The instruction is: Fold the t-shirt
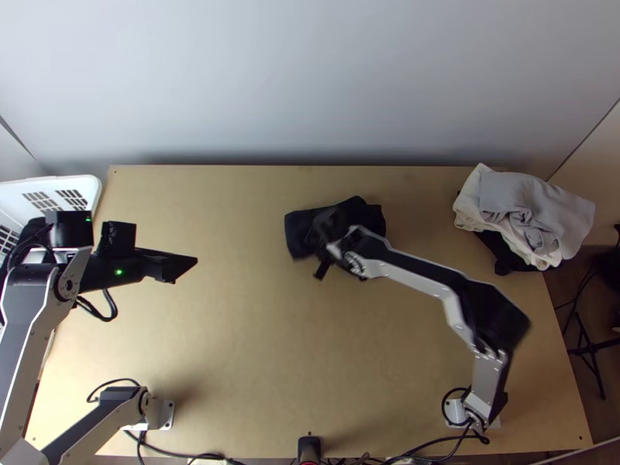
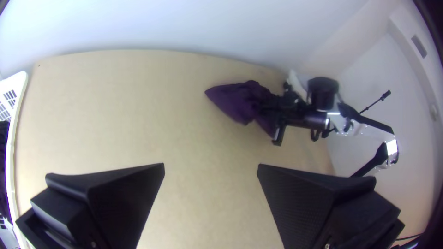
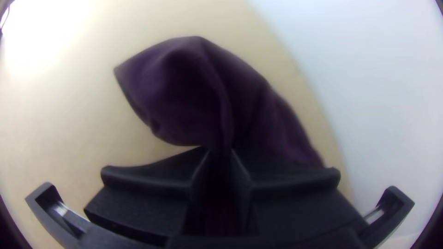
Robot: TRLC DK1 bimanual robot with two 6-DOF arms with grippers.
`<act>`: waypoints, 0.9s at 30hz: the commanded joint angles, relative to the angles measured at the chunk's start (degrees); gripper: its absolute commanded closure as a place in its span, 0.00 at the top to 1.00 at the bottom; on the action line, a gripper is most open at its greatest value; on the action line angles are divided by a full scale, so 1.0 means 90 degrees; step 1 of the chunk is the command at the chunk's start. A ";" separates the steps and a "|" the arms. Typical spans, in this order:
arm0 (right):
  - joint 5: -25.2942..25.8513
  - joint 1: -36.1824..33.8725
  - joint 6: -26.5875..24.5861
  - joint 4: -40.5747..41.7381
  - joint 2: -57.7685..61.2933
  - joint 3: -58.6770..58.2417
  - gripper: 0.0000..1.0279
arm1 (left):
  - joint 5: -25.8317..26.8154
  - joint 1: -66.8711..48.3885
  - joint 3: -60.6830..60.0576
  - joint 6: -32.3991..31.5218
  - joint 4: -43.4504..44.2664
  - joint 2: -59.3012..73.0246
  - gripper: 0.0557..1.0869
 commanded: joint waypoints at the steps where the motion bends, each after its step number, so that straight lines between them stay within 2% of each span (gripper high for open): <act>1: -0.0024 -0.0376 0.0411 -0.0210 -0.1230 0.0203 0.03 | -0.0001 0.0582 -0.0129 -0.0007 -0.0187 -0.0252 0.95; 8: -0.0160 -0.1187 0.0957 -0.0737 -0.2441 0.0330 0.03 | -0.0001 0.1481 -0.0549 -0.0232 -0.0187 -0.0701 0.95; 14: -0.0629 -0.2456 0.1465 -0.1069 -0.3486 0.0438 0.03 | -0.0011 0.1842 -0.1096 -0.0320 -0.0216 -0.1229 0.95; 19: -0.1557 -0.4214 0.1924 -0.1421 -0.4131 0.0789 0.03 | -0.0030 0.1988 -0.1516 -0.0320 -0.0275 -0.1619 0.95; 21: -0.2104 -0.5122 0.2110 -0.1567 -0.4228 0.1033 0.03 | -0.0030 0.2037 -0.1633 -0.0320 -0.0314 -0.1717 0.95; 27: -0.3754 -0.7935 0.2178 -0.1616 -0.3945 0.1590 0.03 | -0.0206 0.2125 -0.1936 -0.0222 -0.0314 -0.1863 0.95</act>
